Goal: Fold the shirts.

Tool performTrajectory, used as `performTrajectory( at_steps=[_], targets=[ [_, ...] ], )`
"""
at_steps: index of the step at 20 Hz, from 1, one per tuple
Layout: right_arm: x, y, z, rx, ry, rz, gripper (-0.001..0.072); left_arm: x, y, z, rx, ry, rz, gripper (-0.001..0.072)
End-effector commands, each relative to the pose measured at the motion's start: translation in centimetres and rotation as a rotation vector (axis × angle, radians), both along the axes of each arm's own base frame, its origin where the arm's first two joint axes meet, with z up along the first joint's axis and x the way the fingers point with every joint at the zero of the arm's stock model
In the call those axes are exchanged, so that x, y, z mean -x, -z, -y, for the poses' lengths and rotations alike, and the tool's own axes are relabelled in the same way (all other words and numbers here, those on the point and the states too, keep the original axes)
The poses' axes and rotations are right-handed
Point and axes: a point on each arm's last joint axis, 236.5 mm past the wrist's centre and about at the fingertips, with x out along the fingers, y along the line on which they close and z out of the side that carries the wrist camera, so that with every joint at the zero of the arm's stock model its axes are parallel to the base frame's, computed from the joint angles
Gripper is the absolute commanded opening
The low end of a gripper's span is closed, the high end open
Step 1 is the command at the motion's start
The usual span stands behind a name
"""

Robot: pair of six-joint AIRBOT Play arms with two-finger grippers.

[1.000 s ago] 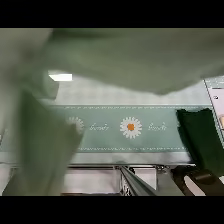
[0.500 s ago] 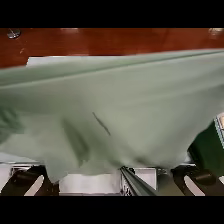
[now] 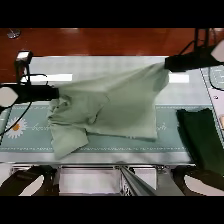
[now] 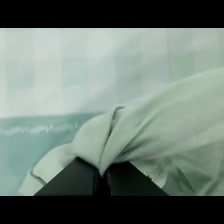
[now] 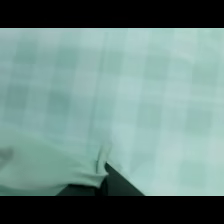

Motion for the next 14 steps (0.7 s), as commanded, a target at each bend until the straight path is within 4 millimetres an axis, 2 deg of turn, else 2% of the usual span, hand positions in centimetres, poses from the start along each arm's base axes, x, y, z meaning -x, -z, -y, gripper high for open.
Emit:
performTrajectory(
  at_steps=[1,2,3,4,5,6,7,8,9,10,11,12,14],
  targets=[
    [-7.8,5.6,-1.1,-0.204,0.095,-0.040,0.0022,-4.6,4.7,-0.3,0.088,-0.143,-0.006,0.0025],
    [-8.8,6.1,-1.2,-0.276,0.115,-0.060,0.0033,-5.0,5.5,-0.7,0.101,-0.175,-0.054,0.0059],
    [-9.7,6.1,-1.0,-0.356,0.137,-0.083,0.0334,-5.6,5.9,-1.4,0.113,-0.207,-0.100,0.0254],
    [-9.8,5.8,-0.4,-0.397,0.130,-0.102,0.0624,-5.8,5.8,-2.6,0.108,-0.231,-0.149,0.0603],
    [-9.2,5.4,1.3,-0.401,0.122,-0.134,0.0626,-5.8,5.2,-4.4,0.092,-0.252,-0.207,0.0703],
    [-7.9,5.1,3.7,-0.373,0.117,-0.175,0.0626,-5.3,4.4,-6.7,0.055,-0.240,-0.266,0.0703],
    [-5.5,5.3,6.6,-0.321,0.111,-0.242,0.0625,-4.2,3.7,-9.3,0.016,-0.212,-0.321,0.0703],
    [-2.2,6.1,10.0,-0.239,0.124,-0.336,0.0625,-2.7,3.6,-11.8,0.012,-0.236,-0.370,0.0702],
    [1.1,7.1,13.2,-0.172,0.170,-0.429,0.0624,-0.3,4.3,-14.0,0.035,-0.282,-0.436,0.0701],
    [4.2,8.3,15.4,-0.144,0.227,-0.490,0.0615,1.8,5.5,-14.6,0.110,-0.306,-0.487,0.0700],
    [6.7,9.6,16.2,-0.181,0.292,-0.507,0.0615,3.6,7.1,-13.8,0.246,-0.324,-0.517,0.0700],
    [8.7,11.1,15.3,-0.267,0.340,-0.495,0.0615,4.7,8.5,-12.3,0.392,-0.330,-0.517,0.0700],
    [11.5,12.6,11.3,-0.440,0.321,-0.416,0.0615,6.0,10.7,-9.6,0.633,-0.324,-0.480,0.0700]
  ],
)
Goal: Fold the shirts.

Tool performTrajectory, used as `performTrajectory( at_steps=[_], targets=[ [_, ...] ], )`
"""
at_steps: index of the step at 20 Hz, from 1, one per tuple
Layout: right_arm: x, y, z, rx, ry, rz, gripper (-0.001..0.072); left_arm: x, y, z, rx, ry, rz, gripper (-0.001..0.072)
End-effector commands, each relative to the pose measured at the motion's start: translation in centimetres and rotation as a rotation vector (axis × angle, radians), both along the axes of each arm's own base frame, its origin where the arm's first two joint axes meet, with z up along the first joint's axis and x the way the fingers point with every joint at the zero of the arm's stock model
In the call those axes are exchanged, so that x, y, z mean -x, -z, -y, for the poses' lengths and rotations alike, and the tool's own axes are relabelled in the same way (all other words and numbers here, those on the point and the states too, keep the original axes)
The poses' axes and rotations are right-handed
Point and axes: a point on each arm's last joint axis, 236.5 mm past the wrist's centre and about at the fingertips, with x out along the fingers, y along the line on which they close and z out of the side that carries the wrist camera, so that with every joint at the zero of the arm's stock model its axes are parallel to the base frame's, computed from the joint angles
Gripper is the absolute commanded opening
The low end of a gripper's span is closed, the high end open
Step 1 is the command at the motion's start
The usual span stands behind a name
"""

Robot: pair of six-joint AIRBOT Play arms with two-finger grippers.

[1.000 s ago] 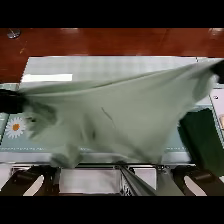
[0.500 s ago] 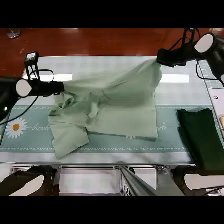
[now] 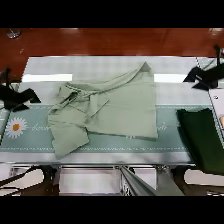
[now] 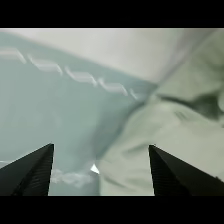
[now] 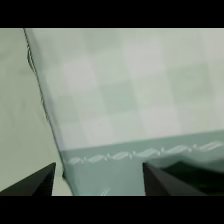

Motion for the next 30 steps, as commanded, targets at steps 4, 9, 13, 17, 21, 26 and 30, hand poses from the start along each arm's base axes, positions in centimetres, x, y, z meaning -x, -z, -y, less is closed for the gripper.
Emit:
performTrajectory(
  at_steps=[4,9,13,17,21,26,30],
  targets=[
    [11.0,4.2,-7.0,-0.243,0.061,0.028,0.0615,4.7,4.3,3.7,0.389,-0.087,0.098,0.0701],
    [12.3,4.7,-7.7,-0.252,0.068,0.018,0.0615,4.0,5.2,5.9,0.398,-0.027,0.134,0.0700],
    [13.2,5.5,-6.9,-0.212,0.088,-0.033,0.0615,3.7,5.6,8.8,0.404,0.078,0.115,0.0144],
    [18.0,7.8,-5.8,-0.108,0.053,-0.244,0.0615,2.8,3.2,9.0,0.429,0.151,0.148,0.0021],
    [19.4,8.5,-9.3,-0.079,-0.088,-0.302,0.0615,1.4,0.8,9.5,0.457,0.152,0.213,0.0022],
    [18.9,10.8,-16.0,-0.194,-0.202,-0.359,0.0615,1.3,0.8,9.5,0.457,0.150,0.214,0.0022],
    [15.0,10.7,-19.1,-0.230,-0.222,-0.294,0.0613,1.2,0.8,9.3,0.451,0.147,0.218,0.0022]
  ],
)
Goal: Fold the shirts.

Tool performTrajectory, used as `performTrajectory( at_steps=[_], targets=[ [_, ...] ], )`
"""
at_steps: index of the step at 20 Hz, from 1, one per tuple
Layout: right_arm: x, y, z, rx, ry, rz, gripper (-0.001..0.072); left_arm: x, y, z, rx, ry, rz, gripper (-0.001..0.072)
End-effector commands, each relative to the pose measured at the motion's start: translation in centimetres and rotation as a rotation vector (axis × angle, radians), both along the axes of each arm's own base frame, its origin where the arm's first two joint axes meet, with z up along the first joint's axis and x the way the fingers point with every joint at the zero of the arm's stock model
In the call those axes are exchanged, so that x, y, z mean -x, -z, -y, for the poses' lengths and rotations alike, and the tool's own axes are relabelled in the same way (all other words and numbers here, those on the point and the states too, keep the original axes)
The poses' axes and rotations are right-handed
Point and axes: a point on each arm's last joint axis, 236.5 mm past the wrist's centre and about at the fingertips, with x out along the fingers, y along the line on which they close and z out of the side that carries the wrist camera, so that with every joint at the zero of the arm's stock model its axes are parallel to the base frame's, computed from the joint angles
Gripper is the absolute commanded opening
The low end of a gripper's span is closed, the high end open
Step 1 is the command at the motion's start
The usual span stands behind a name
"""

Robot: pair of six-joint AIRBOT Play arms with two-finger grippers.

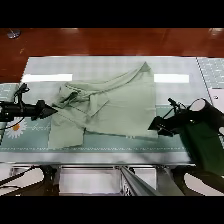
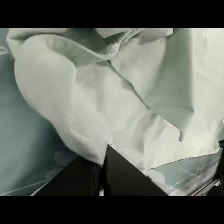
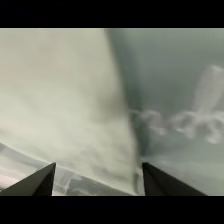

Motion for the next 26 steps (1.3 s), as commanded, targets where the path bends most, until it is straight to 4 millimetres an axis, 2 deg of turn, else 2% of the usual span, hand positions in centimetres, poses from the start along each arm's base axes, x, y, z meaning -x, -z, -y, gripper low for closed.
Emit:
performTrajectory(
  at_steps=[1,2,4,5,6,7,8,9,10,11,12,13,14,15,17,19,22,24,26],
  targets=[
    [-3.6,-0.2,-3.2,-0.045,-0.008,0.066,0.0581,-0.2,-0.1,0.0,0.001,-0.005,0.005,0.0022],
    [-4.6,-0.6,-3.7,-0.051,-0.017,0.086,0.0472,-0.3,-0.2,0.0,0.005,-0.007,0.008,0.0022],
    [-6.3,-1.6,-4.9,-0.075,-0.075,0.146,0.0022,-0.9,-0.9,0.4,0.035,-0.029,0.026,0.0022],
    [-7.5,-2.8,-5.2,-0.087,-0.089,0.181,0.0022,-1.6,-1.9,0.6,0.059,-0.041,0.053,0.0022],
    [-9.1,-4.7,-5.3,-0.090,-0.104,0.229,0.0021,-2.7,-4.1,0.9,0.095,-0.048,0.103,0.0022],
    [-11.3,-7.6,-5.0,-0.084,-0.130,0.302,0.0021,-4.4,-7.4,1.0,0.126,-0.057,0.190,0.0022],
    [-13.6,-11.3,-4.6,-0.072,-0.147,0.391,0.0021,-6.1,-11.6,1.0,0.146,-0.065,0.301,0.0022],
    [-15.9,-16.0,-4.0,-0.051,-0.156,0.506,0.0020,-7.8,-16.8,0.9,0.158,-0.078,0.436,0.0022],
    [-18.0,-22.0,-3.3,-0.020,-0.151,0.650,0.0020,-9.0,-23.1,0.7,0.151,-0.084,0.597,0.0021],
    [-19.3,-28.7,-2.3,0.017,-0.138,0.808,0.0020,-9.4,-28.6,0.5,0.116,-0.095,0.721,0.0021],
    [-19.3,-34.8,-1.5,0.049,-0.126,0.951,0.0020,-9.0,-34.2,0.2,0.060,-0.103,0.840,0.0021],
    [-18.1,-40.9,-0.7,0.090,-0.120,1.097,0.0020,-7.8,-39.3,0.3,0.001,-0.100,0.953,0.0021],
    [-16.2,-45.6,0.2,0.137,-0.107,1.209,0.0020,-6.2,-43.3,0.3,-0.054,-0.105,1.030,0.0021],
    [-13.4,-49.6,0.7,0.161,-0.099,1.308,0.0021,-4.2,-46.5,0.3,-0.128,-0.119,1.090,0.0021],
    [-7.8,-54.7,1.5,0.193,-0.080,1.455,0.0020,-0.4,-51.1,0.4,-0.284,-0.177,1.172,0.0021],
    [-2.5,-57.5,3.0,0.260,-0.039,1.553,0.0020,3.3,-53.7,0.6,-0.461,-0.233,1.225,0.0021],
    [4.7,-60.3,5.8,0.359,0.058,1.667,0.0020,8.7,-55.8,0.1,-0.710,-0.322,1.265,0.0022],
    [8.5,-60.6,7.3,0.409,0.111,1.693,0.0021,12.4,-56.0,-0.4,-0.824,-0.343,1.270,0.0021],
    [10.9,-59.7,8.5,0.451,0.135,1.673,0.0021,16.1,-55.1,-0.5,-0.840,-0.307,1.265,0.0021]
  ],
)
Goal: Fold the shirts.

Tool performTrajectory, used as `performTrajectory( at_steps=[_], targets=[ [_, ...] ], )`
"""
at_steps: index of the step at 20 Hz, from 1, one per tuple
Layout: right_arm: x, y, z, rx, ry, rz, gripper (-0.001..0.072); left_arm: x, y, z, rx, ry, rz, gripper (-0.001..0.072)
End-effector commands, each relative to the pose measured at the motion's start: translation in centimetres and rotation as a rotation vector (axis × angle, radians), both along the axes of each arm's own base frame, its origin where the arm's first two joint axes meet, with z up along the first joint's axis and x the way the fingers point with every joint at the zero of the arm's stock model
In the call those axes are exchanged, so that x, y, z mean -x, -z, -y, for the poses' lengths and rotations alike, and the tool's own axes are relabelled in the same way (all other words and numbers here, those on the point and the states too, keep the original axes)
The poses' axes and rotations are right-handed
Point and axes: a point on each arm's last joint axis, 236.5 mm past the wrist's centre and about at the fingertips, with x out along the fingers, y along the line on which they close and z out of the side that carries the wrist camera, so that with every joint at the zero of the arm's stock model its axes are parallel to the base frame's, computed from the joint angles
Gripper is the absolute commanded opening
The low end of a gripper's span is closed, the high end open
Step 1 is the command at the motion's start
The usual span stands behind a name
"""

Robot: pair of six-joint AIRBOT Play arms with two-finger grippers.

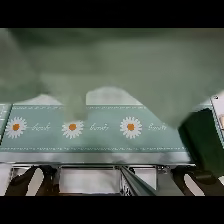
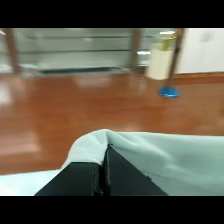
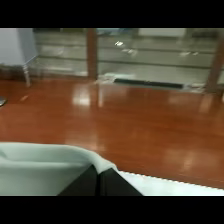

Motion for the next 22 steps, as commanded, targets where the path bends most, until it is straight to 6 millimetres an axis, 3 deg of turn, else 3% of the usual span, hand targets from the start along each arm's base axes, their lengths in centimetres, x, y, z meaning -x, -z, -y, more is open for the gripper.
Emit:
performTrajectory(
  at_steps=[1,4,7,10,14,18,22],
  targets=[
    [5.7,0.7,3.3,0.006,0.131,0.016,0.0021,7.0,0.6,-2.7,-0.062,-0.101,0.004,0.0021],
    [5.8,3.7,4.8,0.020,0.193,-0.105,0.0021,8.9,5.1,-2.5,-0.029,0.014,-0.182,0.0021],
    [2.4,9.7,3.9,0.038,0.162,-0.327,0.0021,6.2,11.0,-3.7,-0.042,-0.031,-0.411,0.0021],
    [-3.3,17.7,3.4,0.052,0.152,-0.532,0.0021,0.3,16.9,-2.0,-0.063,-0.027,-0.555,0.0022],
    [-11.7,28.8,1.8,0.013,0.114,-0.721,0.0021,-9.4,26.5,0.1,-0.096,-0.046,-0.714,0.0022],
    [-21.7,35.5,1.2,-0.026,0.127,-0.763,0.0021,-19.5,34.4,0.7,-0.056,-0.102,-0.784,0.0022],
    [-31.0,42.2,1.0,-0.062,0.148,-0.809,0.0021,-26.6,42.4,0.3,0.051,-0.185,-0.878,0.0022]
  ],
)
